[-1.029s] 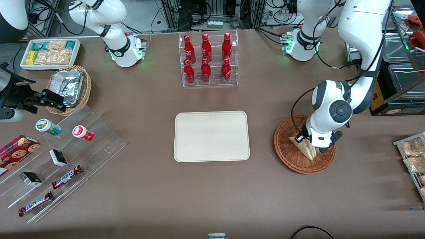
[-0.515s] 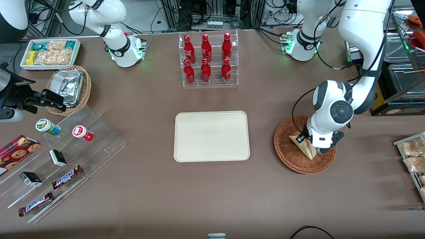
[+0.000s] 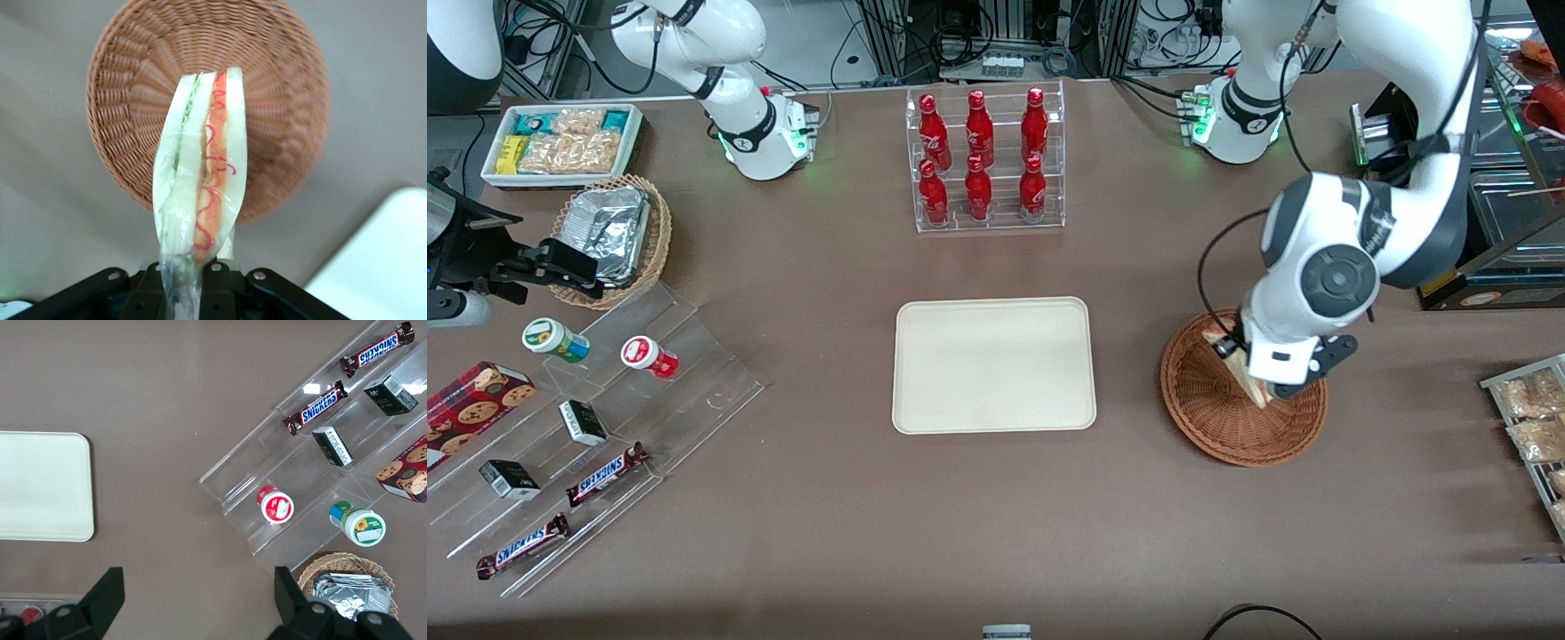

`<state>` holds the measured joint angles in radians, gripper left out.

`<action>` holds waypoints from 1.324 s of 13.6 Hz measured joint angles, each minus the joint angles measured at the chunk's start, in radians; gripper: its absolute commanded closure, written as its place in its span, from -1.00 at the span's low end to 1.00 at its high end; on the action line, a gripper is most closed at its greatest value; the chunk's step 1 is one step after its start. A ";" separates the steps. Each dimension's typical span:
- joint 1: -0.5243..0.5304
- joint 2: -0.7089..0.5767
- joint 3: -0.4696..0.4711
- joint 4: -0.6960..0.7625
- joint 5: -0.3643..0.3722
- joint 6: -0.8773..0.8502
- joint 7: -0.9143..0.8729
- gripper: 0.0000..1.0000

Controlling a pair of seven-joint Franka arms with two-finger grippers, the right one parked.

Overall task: Place sandwich from basket to tray
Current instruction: 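Lift the sandwich and carry it with the left gripper over the tray, then lower the sandwich onto the white tray and open the left gripper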

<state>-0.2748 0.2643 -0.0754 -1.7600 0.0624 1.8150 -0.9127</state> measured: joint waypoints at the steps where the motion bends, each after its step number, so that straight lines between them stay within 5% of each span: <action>1: -0.037 0.000 -0.001 0.024 0.000 -0.010 -0.011 0.98; 10: -0.336 0.129 -0.006 0.086 -0.028 0.162 -0.056 0.95; 18: -0.434 0.308 -0.005 0.110 -0.026 0.377 -0.094 0.96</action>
<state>-0.7084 0.5726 -0.0800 -1.6503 0.0363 2.1919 -1.0066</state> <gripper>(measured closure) 0.899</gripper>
